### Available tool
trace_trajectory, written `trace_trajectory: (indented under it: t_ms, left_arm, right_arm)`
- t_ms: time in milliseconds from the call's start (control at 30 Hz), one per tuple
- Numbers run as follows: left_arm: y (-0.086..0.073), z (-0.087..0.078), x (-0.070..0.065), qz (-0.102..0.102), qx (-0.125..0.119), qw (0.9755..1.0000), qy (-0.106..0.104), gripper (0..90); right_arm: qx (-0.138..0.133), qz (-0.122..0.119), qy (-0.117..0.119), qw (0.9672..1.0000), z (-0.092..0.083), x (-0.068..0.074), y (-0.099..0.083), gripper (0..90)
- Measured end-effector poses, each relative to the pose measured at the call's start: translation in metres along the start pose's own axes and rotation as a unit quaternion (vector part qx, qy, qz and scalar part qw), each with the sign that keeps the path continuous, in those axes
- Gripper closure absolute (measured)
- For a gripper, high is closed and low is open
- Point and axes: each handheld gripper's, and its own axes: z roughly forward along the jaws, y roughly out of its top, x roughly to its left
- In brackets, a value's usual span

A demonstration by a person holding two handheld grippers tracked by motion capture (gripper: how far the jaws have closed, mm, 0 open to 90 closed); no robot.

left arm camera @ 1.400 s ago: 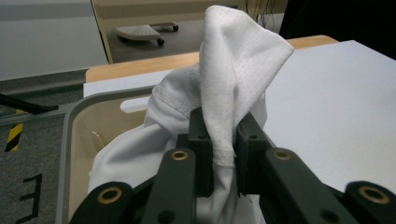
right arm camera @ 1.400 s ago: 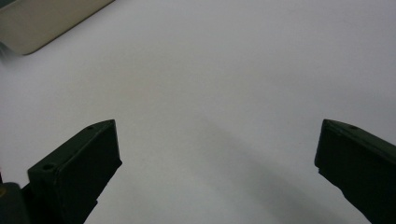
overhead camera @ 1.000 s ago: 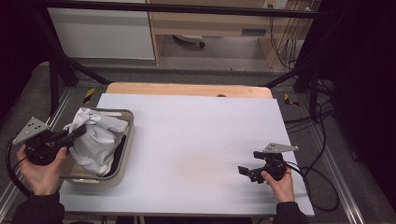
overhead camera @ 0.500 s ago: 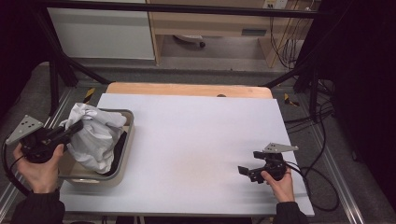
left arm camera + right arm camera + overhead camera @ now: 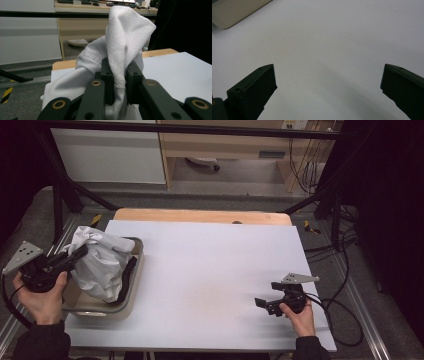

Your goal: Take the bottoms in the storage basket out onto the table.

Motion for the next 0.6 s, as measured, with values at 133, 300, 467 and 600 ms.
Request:
trace_trajectory:
  t_ms: [133, 300, 467, 600]
  left_arm:
    - [0.0021, -0.0005, 0.0007, -0.004, -0.006, 1.0000, -0.001, 78.7]
    - [0.0052, -0.0011, 0.0005, -0.005, -0.017, 0.9998, -0.003, 78.7]
    - [0.0070, -0.0016, -0.0003, -0.005, -0.024, 0.9997, -0.001, 78.7]
    - [0.0075, -0.0020, 0.0001, -0.007, -0.030, 0.9995, 0.000, 78.7]
  right_arm:
    - [0.000, 0.001, 0.000, 1.0000, -0.0003, 0.0001, 0.0000, 0.7]
    - [0.001, 0.001, -0.001, 1.0000, 0.0000, 0.0001, 0.0000, 0.7]
    - [0.000, 0.001, 0.000, 1.0000, -0.0001, 0.0001, 0.0000, 0.7]
    - [0.000, 0.000, 0.000, 1.0000, 0.0002, 0.0000, -0.0001, 0.7]
